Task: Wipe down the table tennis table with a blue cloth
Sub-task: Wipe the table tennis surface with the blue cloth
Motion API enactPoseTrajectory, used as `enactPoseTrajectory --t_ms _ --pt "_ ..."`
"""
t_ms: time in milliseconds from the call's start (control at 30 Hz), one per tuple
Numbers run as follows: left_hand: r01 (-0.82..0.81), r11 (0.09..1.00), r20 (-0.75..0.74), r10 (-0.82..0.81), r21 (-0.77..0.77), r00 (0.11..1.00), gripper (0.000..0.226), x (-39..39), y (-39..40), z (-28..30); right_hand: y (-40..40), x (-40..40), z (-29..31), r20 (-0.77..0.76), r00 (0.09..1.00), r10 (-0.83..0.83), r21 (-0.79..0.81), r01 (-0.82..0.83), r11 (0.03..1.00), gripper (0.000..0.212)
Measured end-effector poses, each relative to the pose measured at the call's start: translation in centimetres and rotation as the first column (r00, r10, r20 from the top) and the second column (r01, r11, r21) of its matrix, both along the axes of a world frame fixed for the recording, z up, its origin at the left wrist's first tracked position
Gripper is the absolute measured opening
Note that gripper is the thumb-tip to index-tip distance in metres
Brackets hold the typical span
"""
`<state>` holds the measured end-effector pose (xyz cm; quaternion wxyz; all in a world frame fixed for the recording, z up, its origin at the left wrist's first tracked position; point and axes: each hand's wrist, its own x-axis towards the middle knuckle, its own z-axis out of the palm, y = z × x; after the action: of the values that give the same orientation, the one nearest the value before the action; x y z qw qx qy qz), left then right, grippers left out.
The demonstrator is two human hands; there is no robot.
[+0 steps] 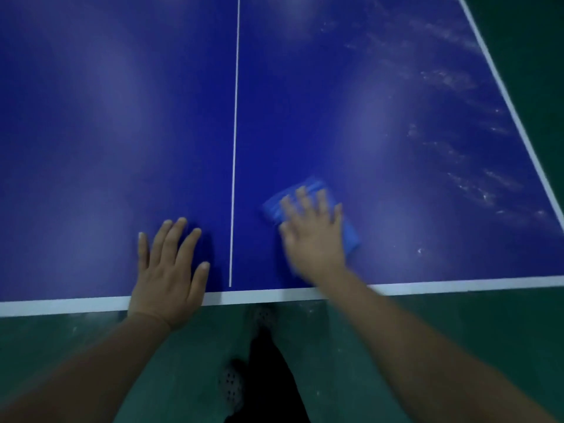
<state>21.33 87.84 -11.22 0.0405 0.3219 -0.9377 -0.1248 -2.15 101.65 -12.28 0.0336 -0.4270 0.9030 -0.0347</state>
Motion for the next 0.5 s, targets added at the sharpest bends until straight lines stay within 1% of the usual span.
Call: enactPoseTrajectory --t_ms 33,67,100,133,200,233,267,333,400,433,467,500 --pt "-0.009 1.0 -0.001 0.009 -0.013 1.0 0.063 0.1 0.0 -0.2 1.4 3.0 -0.2 0.016 0.991 0.132 0.004 -0.132 0.991 0.053" --pt "-0.017 1.0 -0.007 0.017 -0.023 1.0 0.063 0.0 0.0 -0.4 3.1 4.4 -0.2 0.031 0.977 0.213 -0.001 -0.213 0.977 0.052" --pt "-0.017 0.999 -0.01 0.016 -0.029 1.0 0.063 0.0 -0.1 -0.5 5.0 4.2 -0.4 0.034 0.972 0.234 -0.008 -0.234 0.972 0.051" --pt "-0.012 1.0 -0.007 0.012 -0.029 1.0 0.063 0.0 -0.1 -0.6 7.1 2.9 -0.4 0.028 0.983 0.184 -0.007 -0.183 0.983 0.052" --pt "0.0 1.0 0.007 0.0 -0.023 1.0 0.062 -0.1 0.1 -0.5 11.1 -1.4 0.0 -0.012 0.998 -0.067 0.038 0.067 0.997 0.052" --pt "0.016 0.999 0.013 -0.015 -0.033 1.0 0.062 -0.1 0.2 -0.5 13.0 -3.9 0.3 -0.014 0.971 -0.237 0.068 0.238 0.969 0.051" --pt "0.033 0.998 0.017 -0.032 -0.045 0.999 0.061 -0.2 0.3 -0.5 14.8 -6.2 0.7 0.006 0.911 -0.413 0.097 0.41 0.907 0.052" --pt "0.05 0.997 0.033 -0.049 -0.055 0.998 0.059 -0.2 0.3 -0.6 16.2 -8.9 1.4 0.061 0.729 -0.681 0.113 0.673 0.731 0.054" --pt "0.051 0.997 0.048 -0.048 -0.053 0.998 0.058 -0.1 0.3 -0.6 14.1 -9.0 1.5 0.105 0.538 -0.836 0.082 0.833 0.547 0.056" --pt "0.047 0.998 0.051 -0.045 -0.046 0.998 0.058 -0.1 0.2 -0.6 11.9 -8.1 1.4 0.11 0.497 -0.861 0.065 0.861 0.505 0.056" --pt "0.043 0.998 0.051 -0.041 -0.036 0.998 0.058 -0.1 0.3 -0.5 9.3 -6.6 1.3 0.104 0.531 -0.841 0.041 0.842 0.537 0.056" --pt "0.041 0.999 0.052 -0.04 -0.028 0.998 0.058 -0.2 0.2 -0.4 6.7 -4.4 1.0 0.087 0.629 -0.773 0.012 0.775 0.632 0.055"
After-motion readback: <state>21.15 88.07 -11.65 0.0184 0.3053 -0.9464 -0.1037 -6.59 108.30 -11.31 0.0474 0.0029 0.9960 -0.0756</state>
